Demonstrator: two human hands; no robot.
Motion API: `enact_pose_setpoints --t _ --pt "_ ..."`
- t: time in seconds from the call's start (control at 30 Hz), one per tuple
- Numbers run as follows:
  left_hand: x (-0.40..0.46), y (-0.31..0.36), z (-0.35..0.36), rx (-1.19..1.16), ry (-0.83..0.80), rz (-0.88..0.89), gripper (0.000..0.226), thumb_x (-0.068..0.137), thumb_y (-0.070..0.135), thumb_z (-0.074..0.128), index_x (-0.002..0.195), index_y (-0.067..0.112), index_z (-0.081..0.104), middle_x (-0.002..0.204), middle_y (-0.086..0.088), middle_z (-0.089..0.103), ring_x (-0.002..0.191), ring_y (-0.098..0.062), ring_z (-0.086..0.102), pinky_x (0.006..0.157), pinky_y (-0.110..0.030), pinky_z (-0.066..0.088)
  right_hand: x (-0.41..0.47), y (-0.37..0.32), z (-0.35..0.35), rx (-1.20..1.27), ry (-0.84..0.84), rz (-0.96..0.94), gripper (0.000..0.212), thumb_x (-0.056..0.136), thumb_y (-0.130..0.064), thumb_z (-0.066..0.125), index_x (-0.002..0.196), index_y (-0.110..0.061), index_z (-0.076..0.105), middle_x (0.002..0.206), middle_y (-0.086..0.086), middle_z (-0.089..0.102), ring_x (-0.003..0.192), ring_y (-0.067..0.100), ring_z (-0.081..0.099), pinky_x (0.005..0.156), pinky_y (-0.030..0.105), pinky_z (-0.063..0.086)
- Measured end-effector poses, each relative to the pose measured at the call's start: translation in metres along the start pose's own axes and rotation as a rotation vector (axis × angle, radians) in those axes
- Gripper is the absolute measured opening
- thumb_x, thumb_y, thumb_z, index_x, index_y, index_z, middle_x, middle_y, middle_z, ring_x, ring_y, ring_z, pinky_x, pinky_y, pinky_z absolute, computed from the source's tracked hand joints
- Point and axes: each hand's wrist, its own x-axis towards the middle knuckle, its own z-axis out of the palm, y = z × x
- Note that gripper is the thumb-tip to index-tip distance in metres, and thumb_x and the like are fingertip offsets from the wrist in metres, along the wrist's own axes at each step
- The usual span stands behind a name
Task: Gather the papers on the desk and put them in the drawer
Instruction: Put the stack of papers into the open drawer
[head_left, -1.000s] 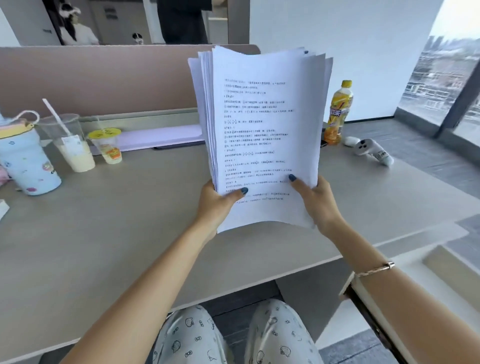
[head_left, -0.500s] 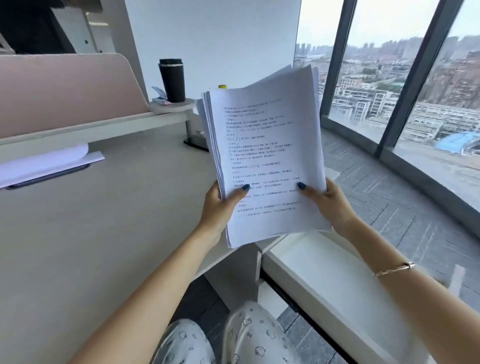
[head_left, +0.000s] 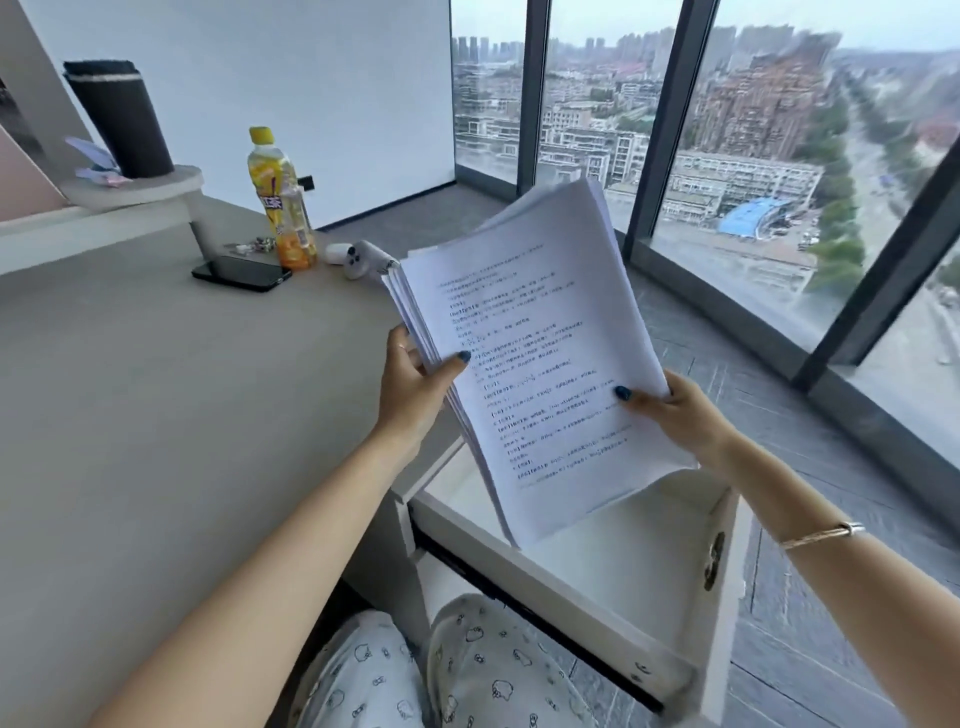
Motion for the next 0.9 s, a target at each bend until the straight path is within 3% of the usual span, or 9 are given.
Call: enact_pose_setpoints --t 0.1,0.2,0.33,0.5,0.67,0.77,0.9 --pt "0.02 -0.009 0.009 0.108 0.004 0.002 0.054 0.071 0.023 0.073 0.117 0.028 0.045 0.11 0.006 0.063 0.103 -0.015 0.062 0.096 -0.042 0.048 0.001 0.024 -0.021 -0.079 -0.019 0.073 0.018 0.087 -0.019 0.061 0.105 -0.012 0.061 0.097 0.009 0.067 0.079 0.022 0.064 0.084 0.043 0.053" --pt "0.035 -0.018 0.016 0.235 -0.001 0.01 0.067 0.074 0.023 0.073 0.131 0.026 0.039 0.112 0.002 0.06 0.098 -0.01 0.057 0.091 -0.031 0.044 0.003 0.044 -0.036 -0.152 -0.049 0.14 0.019 0.088 -0.019 0.06 0.105 -0.011 0.061 0.093 0.008 0.068 0.079 0.022 0.065 0.073 0.037 0.054" --pt "0.053 -0.033 0.021 0.313 -0.021 -0.016 0.056 0.069 0.032 0.072 0.119 0.035 0.048 0.106 0.012 0.063 0.107 -0.011 0.056 0.098 -0.038 0.045 0.009 0.066 -0.042 -0.244 -0.109 0.189 0.014 0.089 -0.019 0.058 0.103 -0.021 0.059 0.093 0.002 0.064 0.083 0.022 0.062 0.078 0.037 0.048" --pt "0.062 -0.045 0.024 0.335 -0.035 -0.032 0.045 0.074 0.026 0.073 0.115 0.028 0.054 0.107 0.008 0.065 0.105 -0.01 0.057 0.08 -0.011 0.035 0.024 0.091 -0.038 -0.374 -0.199 0.208 0.012 0.087 -0.02 0.062 0.094 -0.03 0.061 0.1 0.007 0.068 0.095 0.028 0.064 0.086 0.041 0.048" --pt "0.063 -0.049 0.024 0.328 -0.046 -0.019 0.036 0.072 0.03 0.075 0.104 0.029 0.058 0.108 0.006 0.067 0.105 -0.006 0.058 0.081 -0.012 0.036 0.037 0.105 -0.023 -0.505 -0.275 0.211 0.024 0.085 -0.027 0.063 0.099 -0.044 0.055 0.106 0.003 0.069 0.099 0.025 0.063 0.089 0.04 0.049" --pt "0.063 -0.048 0.025 0.338 -0.054 -0.016 0.033 0.073 0.032 0.074 0.102 0.028 0.059 0.108 0.006 0.067 0.106 -0.006 0.057 0.08 -0.009 0.035 0.043 0.108 -0.013 -0.566 -0.318 0.245 0.029 0.086 -0.025 0.063 0.114 -0.029 0.058 0.106 0.001 0.067 0.096 0.019 0.06 0.075 0.03 0.045" --pt "0.063 -0.048 0.024 0.345 -0.065 -0.012 0.03 0.074 0.031 0.073 0.1 0.024 0.061 0.111 0.004 0.066 0.108 -0.006 0.057 0.083 -0.011 0.037 0.047 0.116 -0.006 -0.661 -0.386 0.275 0.03 0.086 -0.021 0.062 0.115 -0.017 0.059 0.109 0.003 0.066 0.098 0.021 0.059 0.079 0.029 0.043"
